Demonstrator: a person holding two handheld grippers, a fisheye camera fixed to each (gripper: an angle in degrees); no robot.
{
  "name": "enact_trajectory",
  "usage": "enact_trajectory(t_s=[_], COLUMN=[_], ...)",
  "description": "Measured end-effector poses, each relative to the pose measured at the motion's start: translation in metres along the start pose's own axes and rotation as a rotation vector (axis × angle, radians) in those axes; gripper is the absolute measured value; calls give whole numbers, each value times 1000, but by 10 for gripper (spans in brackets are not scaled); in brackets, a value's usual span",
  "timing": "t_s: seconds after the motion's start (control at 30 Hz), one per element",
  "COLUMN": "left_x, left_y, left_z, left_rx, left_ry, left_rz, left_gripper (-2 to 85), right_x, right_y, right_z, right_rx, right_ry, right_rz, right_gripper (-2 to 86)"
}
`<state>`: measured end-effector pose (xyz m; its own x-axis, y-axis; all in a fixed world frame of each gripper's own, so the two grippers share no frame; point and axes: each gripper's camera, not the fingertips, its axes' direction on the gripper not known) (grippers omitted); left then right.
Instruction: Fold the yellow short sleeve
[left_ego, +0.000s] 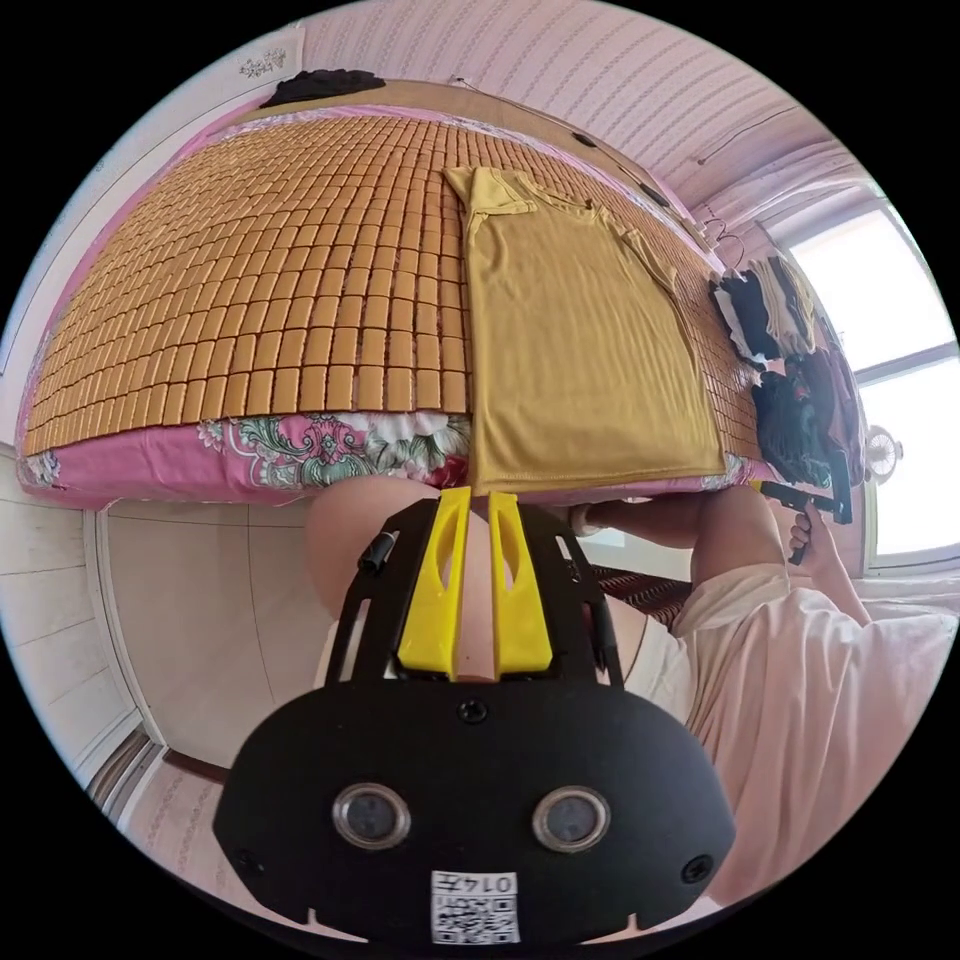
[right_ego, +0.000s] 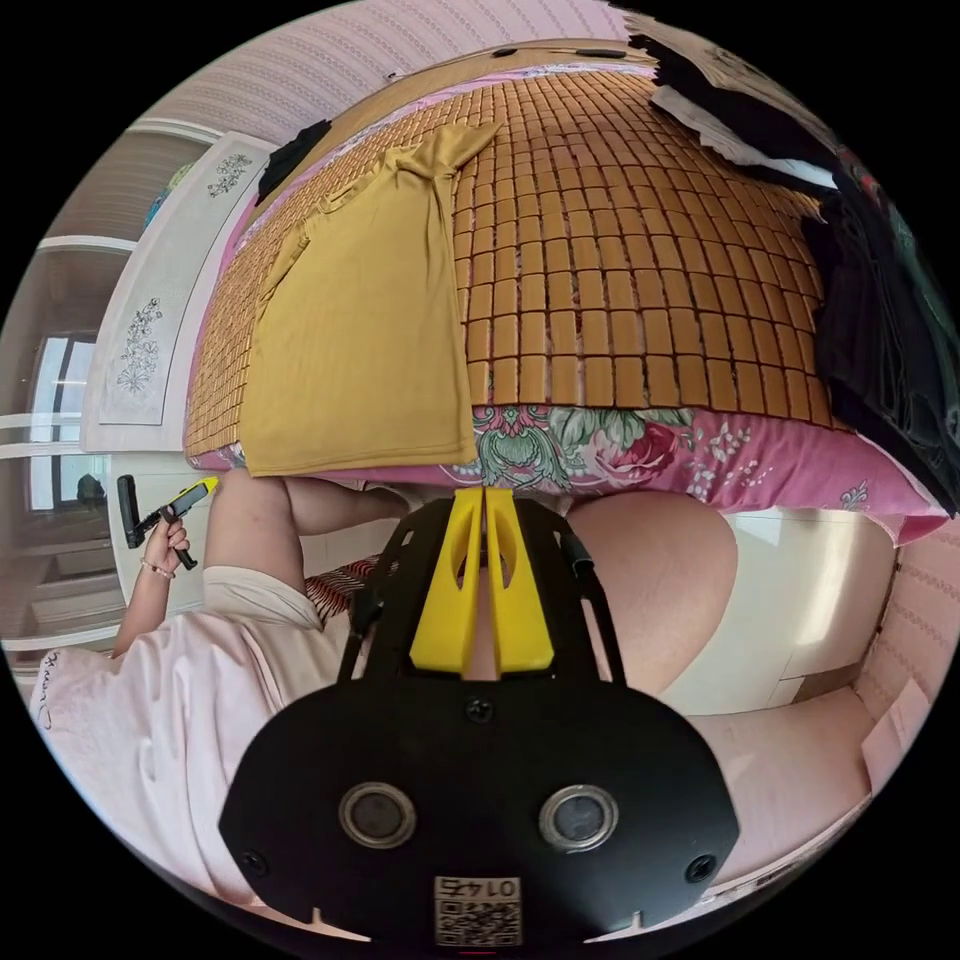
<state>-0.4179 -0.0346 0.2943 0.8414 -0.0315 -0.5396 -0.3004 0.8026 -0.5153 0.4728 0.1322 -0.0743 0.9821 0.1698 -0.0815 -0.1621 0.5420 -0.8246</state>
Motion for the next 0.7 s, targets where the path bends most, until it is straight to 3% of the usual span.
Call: enact_trajectory(t_s=[0.4,0.7], left_x=[47,110], left_y=[-19,-132], left_z=[24,106], left_rx=[130,121], left_ry=[30,54], left_rz=[224,418], left_gripper=[34,37], right_x=[-30,-77], right_y=[-5,-133], right_z=[-13,-13], right_rx=[170,255], right_ry=[-4,74], right_rz=[-56,-236], right_gripper=[64,78])
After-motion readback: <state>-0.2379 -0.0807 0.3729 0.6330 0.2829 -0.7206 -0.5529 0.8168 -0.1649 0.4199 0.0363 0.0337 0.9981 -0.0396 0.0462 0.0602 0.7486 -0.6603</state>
